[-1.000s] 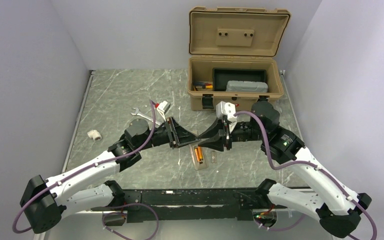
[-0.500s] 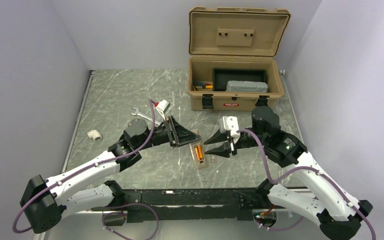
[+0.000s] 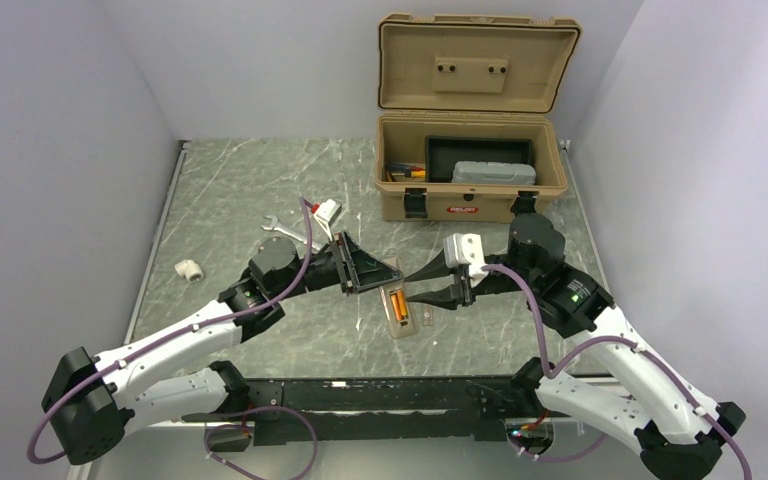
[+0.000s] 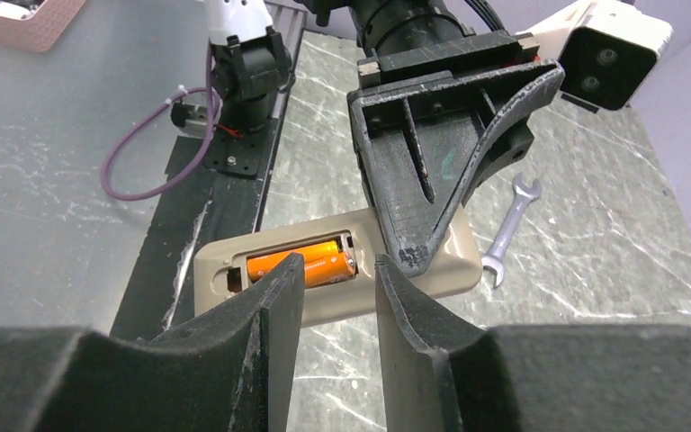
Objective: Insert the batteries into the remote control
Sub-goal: Load the battery into the remote control.
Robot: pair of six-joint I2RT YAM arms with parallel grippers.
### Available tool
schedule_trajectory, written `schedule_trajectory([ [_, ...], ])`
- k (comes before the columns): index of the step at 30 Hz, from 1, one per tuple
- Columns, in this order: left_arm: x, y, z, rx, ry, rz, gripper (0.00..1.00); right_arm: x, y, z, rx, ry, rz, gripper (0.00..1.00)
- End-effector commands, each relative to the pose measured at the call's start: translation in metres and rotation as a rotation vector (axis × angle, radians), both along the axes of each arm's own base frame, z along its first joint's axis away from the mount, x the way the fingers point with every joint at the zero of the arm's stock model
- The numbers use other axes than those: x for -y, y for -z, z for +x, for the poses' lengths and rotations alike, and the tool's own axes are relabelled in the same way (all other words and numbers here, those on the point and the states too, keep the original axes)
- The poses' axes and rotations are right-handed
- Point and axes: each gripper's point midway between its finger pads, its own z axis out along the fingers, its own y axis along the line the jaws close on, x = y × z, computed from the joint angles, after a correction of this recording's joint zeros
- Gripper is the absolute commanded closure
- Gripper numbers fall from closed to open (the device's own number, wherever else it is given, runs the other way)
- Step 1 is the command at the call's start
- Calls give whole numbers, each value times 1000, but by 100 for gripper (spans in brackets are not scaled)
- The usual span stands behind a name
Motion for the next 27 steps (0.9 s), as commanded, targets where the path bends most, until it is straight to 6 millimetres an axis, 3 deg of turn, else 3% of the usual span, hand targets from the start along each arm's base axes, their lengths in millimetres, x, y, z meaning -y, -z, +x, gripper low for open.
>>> schedule_trajectory([
  [1, -1, -26, -3, 48, 17, -71, 100, -5, -20, -4, 77, -60, 66, 63],
  [27, 0, -26, -5, 56, 30, -79, 100, -12, -8, 0, 34, -87, 41, 70],
])
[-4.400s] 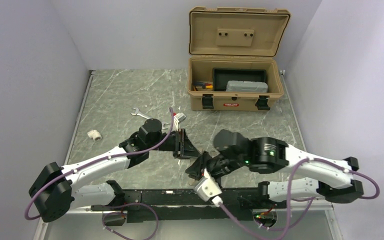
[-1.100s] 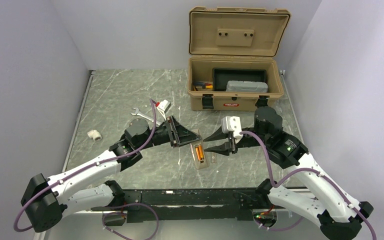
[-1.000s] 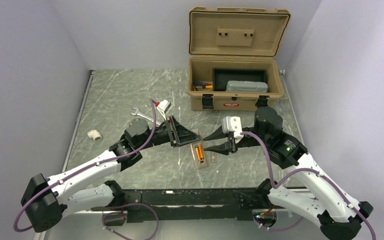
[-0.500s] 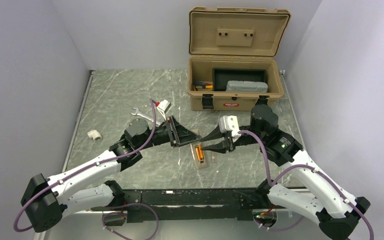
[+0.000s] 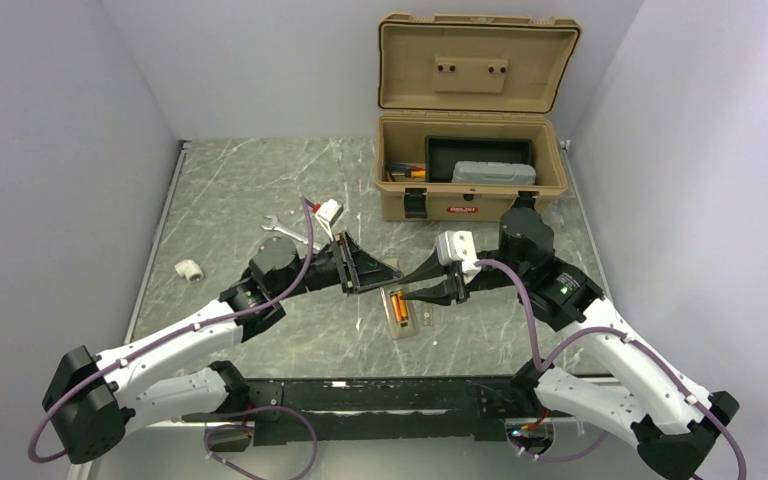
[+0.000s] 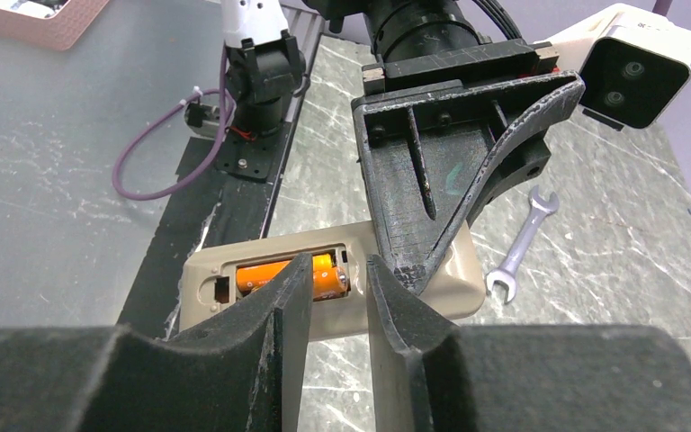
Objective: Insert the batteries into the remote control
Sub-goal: Load the battery into the remote control.
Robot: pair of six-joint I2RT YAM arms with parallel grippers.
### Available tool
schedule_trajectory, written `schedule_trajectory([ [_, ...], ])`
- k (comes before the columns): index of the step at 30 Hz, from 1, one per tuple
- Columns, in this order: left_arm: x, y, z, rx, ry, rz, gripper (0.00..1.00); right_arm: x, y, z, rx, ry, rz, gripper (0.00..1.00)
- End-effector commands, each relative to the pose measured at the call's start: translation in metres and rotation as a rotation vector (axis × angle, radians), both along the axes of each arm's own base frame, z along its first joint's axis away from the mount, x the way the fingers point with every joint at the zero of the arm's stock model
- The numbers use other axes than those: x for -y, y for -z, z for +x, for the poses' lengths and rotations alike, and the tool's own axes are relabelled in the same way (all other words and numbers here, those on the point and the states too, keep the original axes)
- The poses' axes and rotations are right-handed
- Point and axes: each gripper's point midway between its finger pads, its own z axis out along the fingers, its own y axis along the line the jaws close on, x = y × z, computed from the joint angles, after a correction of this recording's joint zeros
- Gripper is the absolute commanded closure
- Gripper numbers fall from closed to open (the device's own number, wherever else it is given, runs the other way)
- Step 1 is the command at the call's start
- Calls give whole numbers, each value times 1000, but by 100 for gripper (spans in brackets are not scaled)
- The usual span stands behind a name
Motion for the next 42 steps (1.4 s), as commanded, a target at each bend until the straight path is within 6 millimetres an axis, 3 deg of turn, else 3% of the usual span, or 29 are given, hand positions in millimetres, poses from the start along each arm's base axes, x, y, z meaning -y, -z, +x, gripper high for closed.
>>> schedule_trajectory([
  [1, -1, -25, -2, 48, 12, -73, 100, -2, -11, -2, 39, -26, 37, 70],
  [42, 3, -30, 0, 48, 19, -94, 100, 7, 22, -12, -50, -38, -54, 72],
])
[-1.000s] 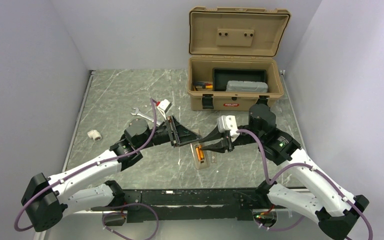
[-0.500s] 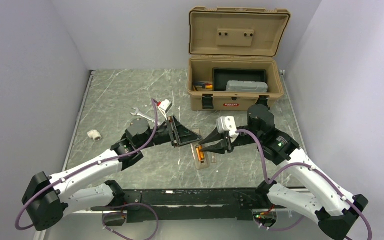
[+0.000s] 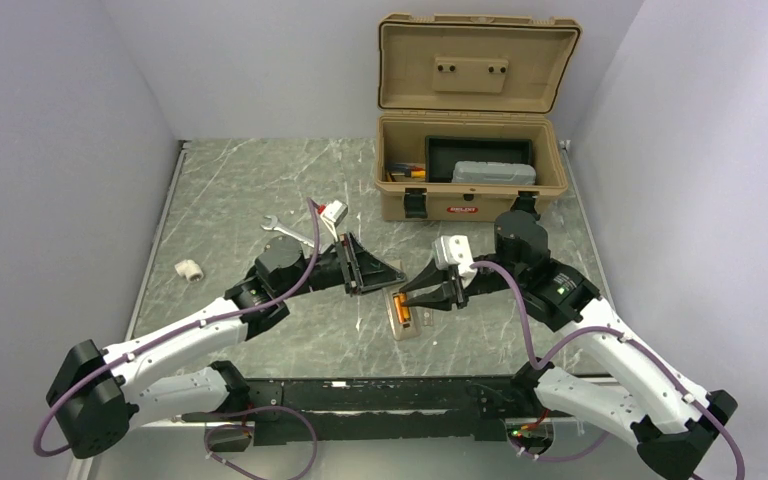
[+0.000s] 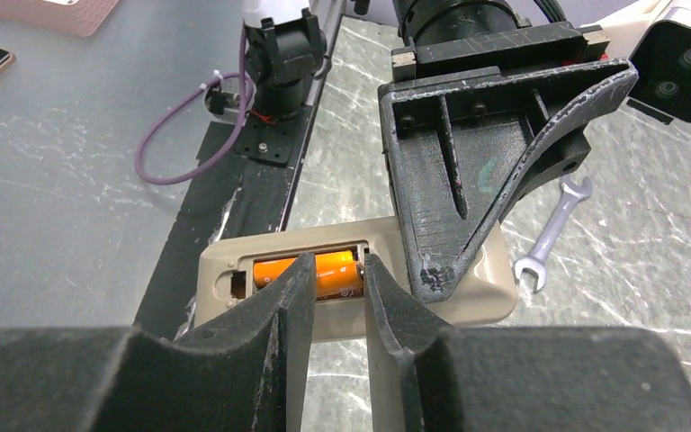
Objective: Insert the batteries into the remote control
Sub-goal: Load the battery into the remote control.
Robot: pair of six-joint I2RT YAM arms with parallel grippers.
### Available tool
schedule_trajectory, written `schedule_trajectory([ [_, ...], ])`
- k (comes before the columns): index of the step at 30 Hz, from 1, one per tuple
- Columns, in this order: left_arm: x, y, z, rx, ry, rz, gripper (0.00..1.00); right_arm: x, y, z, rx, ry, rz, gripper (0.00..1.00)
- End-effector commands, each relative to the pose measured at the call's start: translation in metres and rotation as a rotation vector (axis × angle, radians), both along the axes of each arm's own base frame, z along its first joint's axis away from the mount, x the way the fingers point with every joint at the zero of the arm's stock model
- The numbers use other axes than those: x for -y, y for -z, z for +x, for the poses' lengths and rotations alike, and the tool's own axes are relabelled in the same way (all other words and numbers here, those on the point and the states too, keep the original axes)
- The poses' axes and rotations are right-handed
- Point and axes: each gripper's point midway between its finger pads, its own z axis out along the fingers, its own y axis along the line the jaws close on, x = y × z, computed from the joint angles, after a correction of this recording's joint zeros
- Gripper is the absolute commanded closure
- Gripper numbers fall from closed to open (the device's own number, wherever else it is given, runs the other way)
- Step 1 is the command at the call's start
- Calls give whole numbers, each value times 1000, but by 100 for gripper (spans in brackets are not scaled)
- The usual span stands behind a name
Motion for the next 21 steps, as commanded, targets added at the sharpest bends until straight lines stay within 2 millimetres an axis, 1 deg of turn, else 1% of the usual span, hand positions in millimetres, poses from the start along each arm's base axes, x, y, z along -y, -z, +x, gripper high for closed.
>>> schedule_trajectory([
  [1, -2, -38, -3, 73, 10, -103, 100, 6, 5, -7, -10, -14, -17, 72],
  [8, -2, -39, -2, 76, 5, -104, 100, 8, 9, -10, -25, -12, -28, 72],
  [14, 0, -39, -2, 78, 15, -102, 100, 6, 11, -8, -39, -15, -31, 72],
  [21, 3, -38, -2, 79, 31, -96, 100, 4, 11, -1, -6, 10, -31, 71],
])
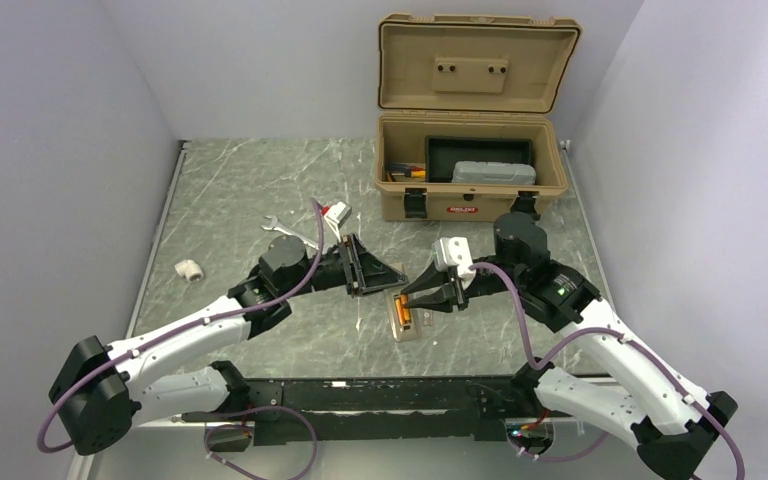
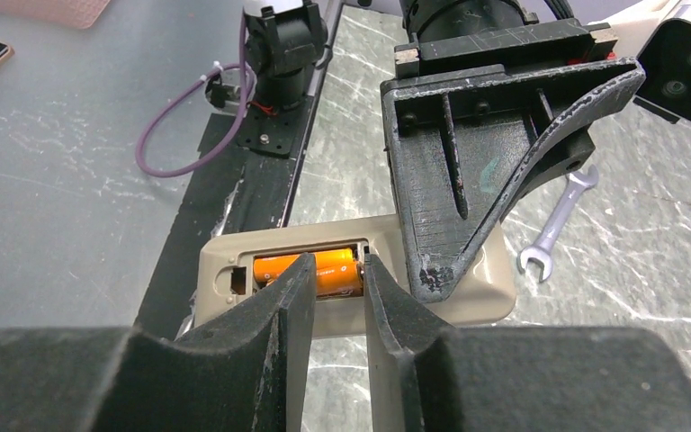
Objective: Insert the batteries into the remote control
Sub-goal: Load the battery into the remote control.
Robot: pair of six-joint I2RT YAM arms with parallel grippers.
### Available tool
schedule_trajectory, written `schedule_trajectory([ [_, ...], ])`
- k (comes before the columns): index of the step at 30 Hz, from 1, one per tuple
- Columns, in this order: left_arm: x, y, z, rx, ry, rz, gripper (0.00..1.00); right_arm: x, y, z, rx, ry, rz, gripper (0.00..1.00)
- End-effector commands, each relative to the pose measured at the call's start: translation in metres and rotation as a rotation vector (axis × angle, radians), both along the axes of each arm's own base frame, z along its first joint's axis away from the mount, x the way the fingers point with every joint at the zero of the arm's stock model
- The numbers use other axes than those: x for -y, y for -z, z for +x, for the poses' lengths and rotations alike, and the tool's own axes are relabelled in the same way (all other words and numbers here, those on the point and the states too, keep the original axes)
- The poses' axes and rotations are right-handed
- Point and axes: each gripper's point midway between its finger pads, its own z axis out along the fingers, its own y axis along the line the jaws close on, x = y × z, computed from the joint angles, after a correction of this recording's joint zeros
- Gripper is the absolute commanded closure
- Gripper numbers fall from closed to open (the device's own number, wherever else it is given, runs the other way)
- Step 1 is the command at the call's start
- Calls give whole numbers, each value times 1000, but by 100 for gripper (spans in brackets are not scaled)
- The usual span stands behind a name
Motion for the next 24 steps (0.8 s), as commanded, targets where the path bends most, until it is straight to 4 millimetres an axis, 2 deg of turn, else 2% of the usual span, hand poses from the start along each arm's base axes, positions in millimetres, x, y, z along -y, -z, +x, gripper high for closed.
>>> schedule_trajectory([
  [1, 1, -46, -2, 94, 16, -113, 100, 1, 4, 2, 12, 7, -12, 71],
  [10, 3, -45, -3, 97, 28, -106, 100, 1, 1, 14, 66, 57, -10, 67],
  [24, 3, -42, -3, 89, 30, -110, 100, 0, -9, 17, 107, 69, 18, 62],
])
